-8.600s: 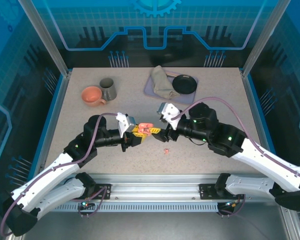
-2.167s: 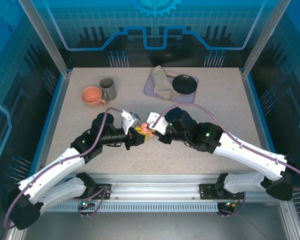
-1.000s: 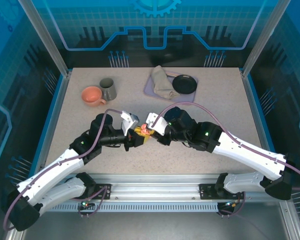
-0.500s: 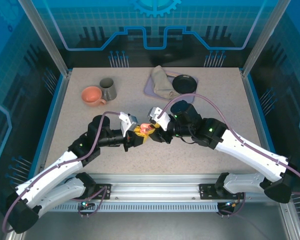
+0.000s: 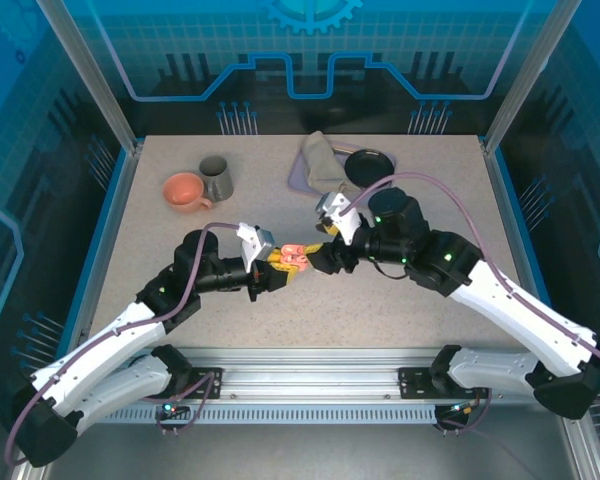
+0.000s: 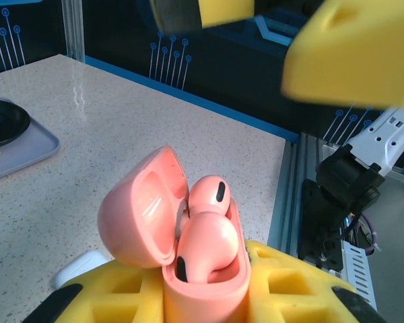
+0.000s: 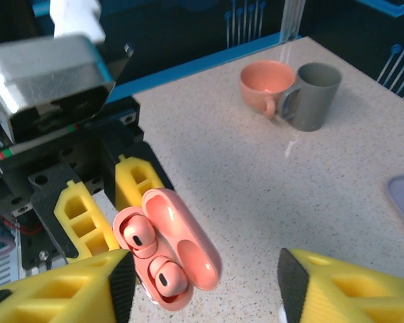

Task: Insert the wireless bluetooth earbuds into the charging case

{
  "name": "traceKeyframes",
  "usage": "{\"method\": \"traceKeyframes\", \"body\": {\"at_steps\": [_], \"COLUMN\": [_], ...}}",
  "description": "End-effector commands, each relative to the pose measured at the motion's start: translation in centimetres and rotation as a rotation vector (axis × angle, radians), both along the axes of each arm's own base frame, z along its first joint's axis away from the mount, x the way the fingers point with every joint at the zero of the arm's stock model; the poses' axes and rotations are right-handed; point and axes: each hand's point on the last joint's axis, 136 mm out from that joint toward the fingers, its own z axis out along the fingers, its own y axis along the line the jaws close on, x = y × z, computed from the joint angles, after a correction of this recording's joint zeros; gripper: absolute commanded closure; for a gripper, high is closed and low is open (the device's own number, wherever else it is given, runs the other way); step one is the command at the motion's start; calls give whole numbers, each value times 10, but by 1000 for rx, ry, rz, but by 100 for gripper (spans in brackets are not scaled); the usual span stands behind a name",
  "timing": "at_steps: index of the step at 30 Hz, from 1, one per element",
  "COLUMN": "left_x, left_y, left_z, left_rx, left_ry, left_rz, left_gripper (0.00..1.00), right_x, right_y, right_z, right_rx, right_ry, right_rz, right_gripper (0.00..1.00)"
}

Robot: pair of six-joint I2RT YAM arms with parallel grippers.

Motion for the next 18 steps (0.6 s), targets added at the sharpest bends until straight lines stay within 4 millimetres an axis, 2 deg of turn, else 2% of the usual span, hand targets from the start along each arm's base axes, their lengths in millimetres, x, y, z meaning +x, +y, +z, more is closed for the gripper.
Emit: {"method": "traceKeyframes", "body": {"at_steps": [1, 6, 9, 10, 18], "left_x": [-3, -4, -5, -5, -8], "left_y": [-1, -2, -2, -2, -3], "left_z": [8, 12, 17, 18, 29], "left_rx": [-19, -40, -47, -45, -46], "left_ry": [-65, -104, -135, -144, -198], "left_rz": [-20, -24, -30, -32, -56], "left_gripper": [100, 100, 100, 100, 100], "right_x": [3, 8, 1, -3, -41], "right_y": [-14, -33, -39, -41, -31], "right_z": [26, 18, 16, 16, 2], "right_rx": [82, 93, 146, 164, 94], "right_ry": [-4, 42, 37, 24, -106], "right_rz": [-43, -80, -17, 12, 309], "right_gripper": [35, 23, 3, 0, 0]}}
